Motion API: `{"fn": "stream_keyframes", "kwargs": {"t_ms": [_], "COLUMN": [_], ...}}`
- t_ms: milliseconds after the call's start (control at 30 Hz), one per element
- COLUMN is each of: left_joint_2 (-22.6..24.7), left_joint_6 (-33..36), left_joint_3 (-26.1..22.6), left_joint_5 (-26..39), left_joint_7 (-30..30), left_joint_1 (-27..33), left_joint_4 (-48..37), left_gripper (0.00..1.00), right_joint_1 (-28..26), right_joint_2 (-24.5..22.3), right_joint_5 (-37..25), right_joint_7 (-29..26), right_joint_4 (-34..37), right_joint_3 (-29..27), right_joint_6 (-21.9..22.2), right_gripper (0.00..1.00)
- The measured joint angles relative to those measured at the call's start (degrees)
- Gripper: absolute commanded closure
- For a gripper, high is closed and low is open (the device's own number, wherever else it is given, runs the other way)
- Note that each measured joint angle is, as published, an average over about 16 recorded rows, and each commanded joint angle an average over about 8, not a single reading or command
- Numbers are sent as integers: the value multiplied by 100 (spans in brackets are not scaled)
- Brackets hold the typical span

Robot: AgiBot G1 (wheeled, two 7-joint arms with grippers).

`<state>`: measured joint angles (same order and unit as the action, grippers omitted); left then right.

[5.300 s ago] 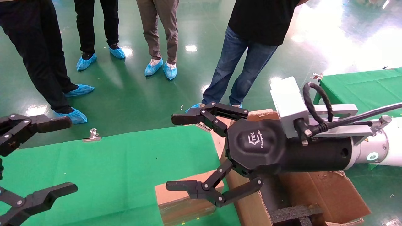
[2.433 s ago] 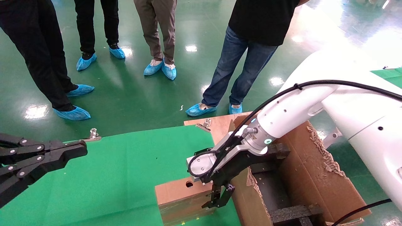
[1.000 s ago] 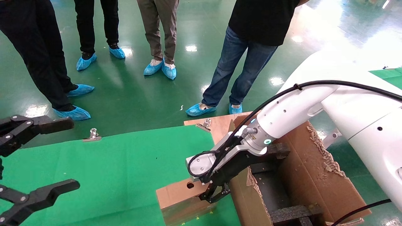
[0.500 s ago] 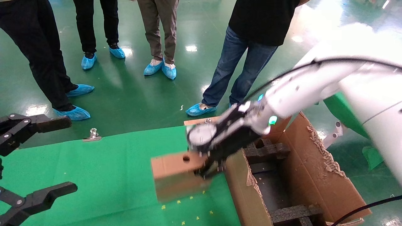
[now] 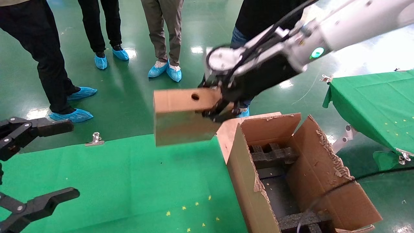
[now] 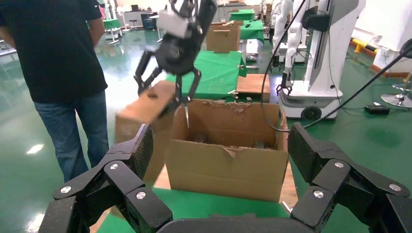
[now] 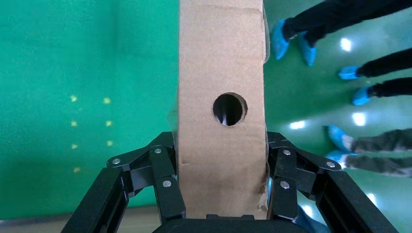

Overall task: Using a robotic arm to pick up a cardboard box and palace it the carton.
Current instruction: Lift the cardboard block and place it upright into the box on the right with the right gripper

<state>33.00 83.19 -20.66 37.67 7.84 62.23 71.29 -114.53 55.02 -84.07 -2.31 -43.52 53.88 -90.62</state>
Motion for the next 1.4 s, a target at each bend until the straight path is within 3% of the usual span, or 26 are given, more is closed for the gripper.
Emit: {"fn": "stream_keyframes", "kwargs": {"t_ms": [333,567,1400], "left_joint_2": [0,0,0], "left_joint_6": [0,0,0], "left_joint_3": [0,0,-1], "left_joint_5": [0,0,-1], "left_joint_7": [0,0,0], "left_joint_1": [0,0,0], "left_joint_4": [0,0,0], "left_gripper": [0,0,0], "right_joint_1": [-416,-652,-1682], "right_joint_2": [-202,-600,-3305], "right_joint_5": [358,511,399], "right_joint_7": [70,-30,-1407], "right_joint_4": [233,168,-1694], "right_joint_3": [380,724,2354], "right_joint_6": [-18,-31,16], "right_gripper": [100,100,100]}}
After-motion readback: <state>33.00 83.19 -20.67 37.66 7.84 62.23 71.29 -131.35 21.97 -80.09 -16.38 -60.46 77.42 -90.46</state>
